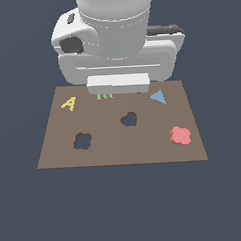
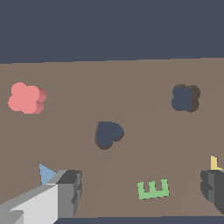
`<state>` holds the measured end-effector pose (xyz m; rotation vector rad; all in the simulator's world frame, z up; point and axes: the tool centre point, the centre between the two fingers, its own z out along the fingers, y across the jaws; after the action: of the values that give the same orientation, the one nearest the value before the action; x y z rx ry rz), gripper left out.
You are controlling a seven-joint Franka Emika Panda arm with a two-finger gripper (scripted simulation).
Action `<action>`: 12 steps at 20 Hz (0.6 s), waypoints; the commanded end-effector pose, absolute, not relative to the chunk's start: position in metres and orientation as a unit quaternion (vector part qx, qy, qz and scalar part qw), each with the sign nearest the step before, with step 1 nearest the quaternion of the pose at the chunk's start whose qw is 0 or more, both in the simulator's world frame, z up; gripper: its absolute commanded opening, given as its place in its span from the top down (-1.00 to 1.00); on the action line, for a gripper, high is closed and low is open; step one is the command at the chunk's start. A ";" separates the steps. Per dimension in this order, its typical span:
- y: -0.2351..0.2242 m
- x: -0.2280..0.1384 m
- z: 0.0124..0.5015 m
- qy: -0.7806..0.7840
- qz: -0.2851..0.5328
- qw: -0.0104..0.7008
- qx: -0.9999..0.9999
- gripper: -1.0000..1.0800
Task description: Insert a designated object into the corresponding slot on a board.
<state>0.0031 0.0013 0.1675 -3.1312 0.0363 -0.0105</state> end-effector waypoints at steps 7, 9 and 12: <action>0.009 0.005 0.163 0.017 -0.003 0.005 -1.000 -0.92; 0.015 0.007 0.159 0.021 -0.003 0.005 -1.000 -0.92; 0.027 0.010 0.151 0.029 -0.003 0.004 -1.000 -0.92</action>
<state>0.0085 0.0207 0.1551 -3.1315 0.0803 -0.0104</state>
